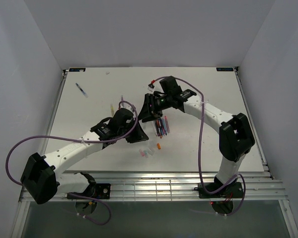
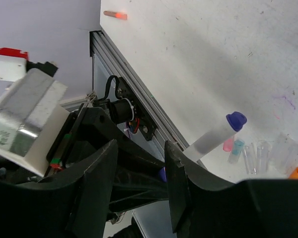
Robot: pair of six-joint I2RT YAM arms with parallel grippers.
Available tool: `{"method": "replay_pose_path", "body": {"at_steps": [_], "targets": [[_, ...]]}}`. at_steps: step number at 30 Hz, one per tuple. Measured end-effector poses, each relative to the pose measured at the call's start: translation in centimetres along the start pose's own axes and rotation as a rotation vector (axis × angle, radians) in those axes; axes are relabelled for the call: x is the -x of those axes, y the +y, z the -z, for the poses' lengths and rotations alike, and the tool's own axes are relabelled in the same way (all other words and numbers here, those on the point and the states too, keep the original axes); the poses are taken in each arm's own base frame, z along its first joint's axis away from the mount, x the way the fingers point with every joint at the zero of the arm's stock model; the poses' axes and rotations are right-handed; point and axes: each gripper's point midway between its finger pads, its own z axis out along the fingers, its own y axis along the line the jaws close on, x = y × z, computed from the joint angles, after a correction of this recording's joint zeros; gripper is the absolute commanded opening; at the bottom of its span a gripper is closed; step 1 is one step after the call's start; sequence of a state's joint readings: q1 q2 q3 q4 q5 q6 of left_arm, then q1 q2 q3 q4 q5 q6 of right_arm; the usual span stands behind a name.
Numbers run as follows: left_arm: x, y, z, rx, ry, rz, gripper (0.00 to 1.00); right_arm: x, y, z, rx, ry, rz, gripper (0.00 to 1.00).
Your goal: Open the pen caps
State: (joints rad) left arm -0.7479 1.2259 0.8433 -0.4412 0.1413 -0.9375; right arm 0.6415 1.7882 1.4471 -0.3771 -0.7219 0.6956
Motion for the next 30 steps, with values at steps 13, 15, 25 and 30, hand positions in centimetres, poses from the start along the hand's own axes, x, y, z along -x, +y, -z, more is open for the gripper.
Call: {"method": "replay_pose_path", "body": {"at_steps": [13,15,25,30], "targets": [[1.4,-0.9,0.9,0.0,-0.052,-0.01,0.0,-0.8,-1.8,0.2,-0.123,-0.014,0.011,0.58],[1.4,-0.7,1.0,0.009,-0.058,-0.009,0.0,-0.9,-2.1,0.6,-0.151,-0.021,0.023,0.58],[1.7,-0.4,1.4,0.023,-0.08,-0.016,0.0,-1.3,-2.5,1.1,-0.183,-0.015,0.024,0.59],[1.9,-0.6,1.5,0.018,-0.084,-0.022,0.0,-1.6,-2.2,0.5,-0.137,-0.009,-0.026,0.59]]}}
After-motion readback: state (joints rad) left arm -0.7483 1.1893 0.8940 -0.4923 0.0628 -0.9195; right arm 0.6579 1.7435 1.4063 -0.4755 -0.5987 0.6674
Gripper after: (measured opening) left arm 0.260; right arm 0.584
